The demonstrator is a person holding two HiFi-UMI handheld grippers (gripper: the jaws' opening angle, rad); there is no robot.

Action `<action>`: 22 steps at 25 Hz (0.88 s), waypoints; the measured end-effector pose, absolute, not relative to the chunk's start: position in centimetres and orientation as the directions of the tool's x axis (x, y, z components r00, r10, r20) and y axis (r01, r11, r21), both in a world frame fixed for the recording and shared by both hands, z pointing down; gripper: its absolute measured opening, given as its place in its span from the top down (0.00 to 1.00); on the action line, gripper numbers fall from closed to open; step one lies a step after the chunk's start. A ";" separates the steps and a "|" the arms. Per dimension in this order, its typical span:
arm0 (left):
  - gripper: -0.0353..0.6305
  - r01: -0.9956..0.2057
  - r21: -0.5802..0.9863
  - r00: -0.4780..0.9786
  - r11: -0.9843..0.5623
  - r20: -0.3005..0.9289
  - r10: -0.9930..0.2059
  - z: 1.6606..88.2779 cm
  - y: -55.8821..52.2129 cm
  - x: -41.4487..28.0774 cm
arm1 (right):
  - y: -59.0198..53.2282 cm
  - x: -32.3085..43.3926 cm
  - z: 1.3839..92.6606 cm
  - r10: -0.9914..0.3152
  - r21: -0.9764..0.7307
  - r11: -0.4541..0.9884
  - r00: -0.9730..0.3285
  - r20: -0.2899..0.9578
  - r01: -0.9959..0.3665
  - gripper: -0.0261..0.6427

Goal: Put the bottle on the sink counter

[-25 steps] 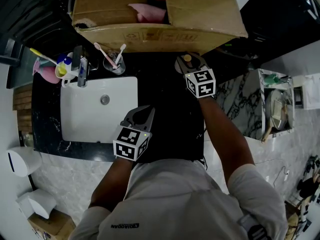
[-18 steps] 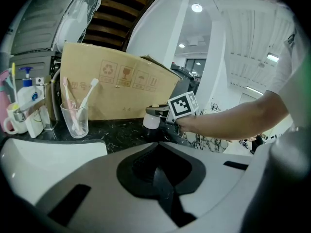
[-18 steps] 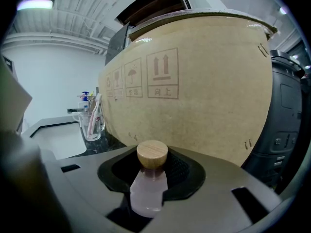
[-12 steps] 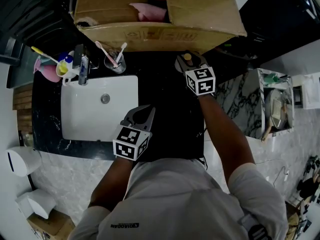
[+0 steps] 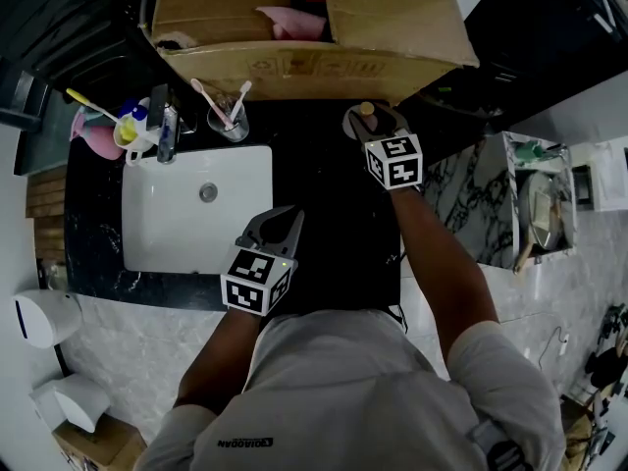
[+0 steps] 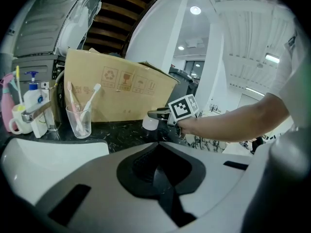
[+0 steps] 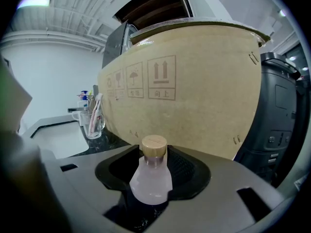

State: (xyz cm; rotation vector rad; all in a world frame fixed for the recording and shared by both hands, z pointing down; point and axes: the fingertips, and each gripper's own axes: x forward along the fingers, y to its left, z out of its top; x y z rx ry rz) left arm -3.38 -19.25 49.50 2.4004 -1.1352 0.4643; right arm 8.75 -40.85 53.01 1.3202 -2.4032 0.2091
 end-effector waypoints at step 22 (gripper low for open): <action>0.93 -0.776 0.250 0.627 -0.579 0.410 -0.662 46.9 -15.6 -2.8 | -32.2 9.3 50.1 -0.778 0.005 0.532 -0.487 0.398 -0.847 0.75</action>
